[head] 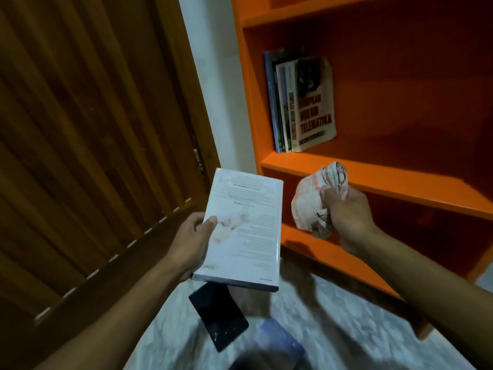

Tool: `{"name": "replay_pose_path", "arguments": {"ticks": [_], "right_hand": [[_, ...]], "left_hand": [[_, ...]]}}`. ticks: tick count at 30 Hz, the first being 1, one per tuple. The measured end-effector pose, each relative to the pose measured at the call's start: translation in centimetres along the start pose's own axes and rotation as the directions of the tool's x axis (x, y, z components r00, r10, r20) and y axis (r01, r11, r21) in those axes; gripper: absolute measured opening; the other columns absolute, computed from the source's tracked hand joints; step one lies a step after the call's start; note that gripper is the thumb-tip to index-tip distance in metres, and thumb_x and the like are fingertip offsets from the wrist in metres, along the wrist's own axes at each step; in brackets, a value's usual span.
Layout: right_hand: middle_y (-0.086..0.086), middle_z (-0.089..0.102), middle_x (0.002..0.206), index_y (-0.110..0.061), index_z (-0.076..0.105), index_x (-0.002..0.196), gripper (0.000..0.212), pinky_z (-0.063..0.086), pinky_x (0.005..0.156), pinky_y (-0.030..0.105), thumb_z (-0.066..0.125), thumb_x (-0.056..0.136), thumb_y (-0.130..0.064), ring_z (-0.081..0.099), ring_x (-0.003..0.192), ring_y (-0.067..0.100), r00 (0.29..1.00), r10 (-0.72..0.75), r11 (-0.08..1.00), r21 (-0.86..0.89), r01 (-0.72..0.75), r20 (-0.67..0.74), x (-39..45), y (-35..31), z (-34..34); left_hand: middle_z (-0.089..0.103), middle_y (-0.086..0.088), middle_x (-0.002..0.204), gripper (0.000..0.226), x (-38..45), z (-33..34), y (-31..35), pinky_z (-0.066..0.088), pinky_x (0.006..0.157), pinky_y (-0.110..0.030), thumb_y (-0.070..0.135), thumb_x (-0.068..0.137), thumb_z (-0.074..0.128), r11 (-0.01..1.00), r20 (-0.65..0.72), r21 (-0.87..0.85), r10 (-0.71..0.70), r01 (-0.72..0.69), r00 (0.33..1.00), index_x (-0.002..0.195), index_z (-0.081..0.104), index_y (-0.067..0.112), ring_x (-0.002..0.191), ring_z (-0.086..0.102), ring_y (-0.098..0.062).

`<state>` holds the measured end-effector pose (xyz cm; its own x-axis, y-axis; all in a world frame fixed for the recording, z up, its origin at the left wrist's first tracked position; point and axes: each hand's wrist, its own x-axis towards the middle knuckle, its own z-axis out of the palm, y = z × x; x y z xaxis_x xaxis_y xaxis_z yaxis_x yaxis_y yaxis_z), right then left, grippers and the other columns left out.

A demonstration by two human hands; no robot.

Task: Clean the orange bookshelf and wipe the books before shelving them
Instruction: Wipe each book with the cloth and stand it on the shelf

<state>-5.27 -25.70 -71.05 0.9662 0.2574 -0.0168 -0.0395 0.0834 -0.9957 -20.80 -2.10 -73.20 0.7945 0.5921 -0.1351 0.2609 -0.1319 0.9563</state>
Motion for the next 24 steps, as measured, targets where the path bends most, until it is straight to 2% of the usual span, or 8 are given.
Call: {"name": "replay_pose_path", "arguments": {"ticks": [4,8,11,13,15,19,22,24], "right_hand": [[0.005,0.07,0.099,-0.029,0.064,0.099,0.016,0.057,0.072,0.042,0.05,0.102,-0.023,0.068,0.088,0.024,0.964,-0.262,0.95,-0.187,0.248,-0.052,1.5,-0.4,-1.1],[0.0,0.064,0.084,-0.015,0.062,0.1,0.012,0.05,0.062,0.033,0.05,0.098,-0.015,0.06,0.072,0.009,0.883,-0.467,0.829,-0.374,0.416,-0.052,2.3,-0.1,-1.9],[-0.003,0.062,0.081,-0.019,0.059,0.112,0.024,0.044,0.059,0.037,0.05,0.093,-0.008,0.057,0.067,0.011,0.832,-0.539,0.708,-0.464,0.532,0.131,2.1,-0.1,-1.8],[0.002,0.067,0.11,-0.017,0.055,0.129,0.044,0.042,0.1,0.041,0.049,0.088,-0.001,0.062,0.104,0.016,0.828,-0.474,0.596,-0.584,0.551,0.298,2.1,0.9,-1.5],[0.011,0.053,0.143,-0.011,0.047,0.143,0.062,0.012,0.123,0.049,0.05,0.084,0.007,0.036,0.143,0.028,0.813,-0.435,0.486,-0.659,0.574,0.388,1.8,2.3,-1.1],[0.014,0.051,0.146,-0.008,0.056,0.132,0.065,0.011,0.124,0.046,0.052,0.069,0.008,0.03,0.147,0.024,0.669,-0.485,0.374,-0.558,0.741,0.564,0.2,4.6,0.0],[0.014,0.054,0.143,-0.007,0.057,0.128,0.069,0.02,0.12,0.053,0.049,0.063,0.011,0.037,0.144,0.025,0.531,-0.474,0.323,-0.422,0.847,0.703,-1.6,6.6,0.2],[0.012,0.057,0.141,-0.007,0.059,0.123,0.054,0.024,0.119,0.055,0.044,0.072,0.005,0.04,0.142,0.026,0.445,-0.47,0.311,-0.329,0.892,0.762,-3.1,7.8,0.0]], "left_hand": [[0.065,0.008,0.114,0.034,-2.1,1.4,1.7,0.063,0.073,-0.038,0.026,0.103,0.052,0.988,0.012,-0.146,0.052,-0.05,0.999,0.132,0.046,0.043,0.086,0.075,-0.015],[0.069,0.024,0.106,0.043,-3.1,3.3,1.7,0.061,0.082,-0.053,0.022,0.104,0.049,0.989,0.052,-0.107,0.11,-0.104,0.993,0.138,0.044,0.047,0.091,0.075,-0.014],[0.071,0.025,0.104,0.047,-3.3,4.9,1.6,0.057,0.085,-0.062,0.02,0.104,0.049,0.989,0.1,-0.12,0.103,-0.091,0.99,0.144,0.042,0.043,0.094,0.075,-0.016],[0.073,0.022,0.105,0.047,-3.3,5.9,1.7,0.057,0.085,-0.062,0.019,0.104,0.048,0.983,0.123,-0.166,0.105,-0.084,0.987,0.145,0.042,0.042,0.095,0.075,-0.019],[0.075,0.016,0.103,0.046,-3.0,6.7,1.8,0.06,0.082,-0.057,0.017,0.105,0.047,0.973,0.126,-0.217,0.107,-0.078,0.986,0.144,0.043,0.041,0.092,0.076,-0.021],[0.078,0.011,0.096,0.042,-2.1,7.2,1.9,0.063,0.07,-0.037,0.012,0.105,0.047,0.947,0.034,-0.304,0.118,-0.103,0.992,0.14,0.048,0.035,0.087,0.076,-0.018],[0.072,0.0,0.12,0.04,-1.2,6.5,1.6,0.061,0.084,-0.043,0.01,0.105,0.047,0.922,-0.036,-0.376,0.078,-0.086,0.996,0.137,0.053,0.034,0.103,0.073,-0.024],[0.067,-0.002,0.129,0.038,-0.6,5.7,1.3,0.061,0.083,-0.041,0.011,0.105,0.047,0.917,-0.08,-0.39,0.061,-0.087,0.995,0.136,0.054,0.032,0.107,0.071,-0.023]]}}
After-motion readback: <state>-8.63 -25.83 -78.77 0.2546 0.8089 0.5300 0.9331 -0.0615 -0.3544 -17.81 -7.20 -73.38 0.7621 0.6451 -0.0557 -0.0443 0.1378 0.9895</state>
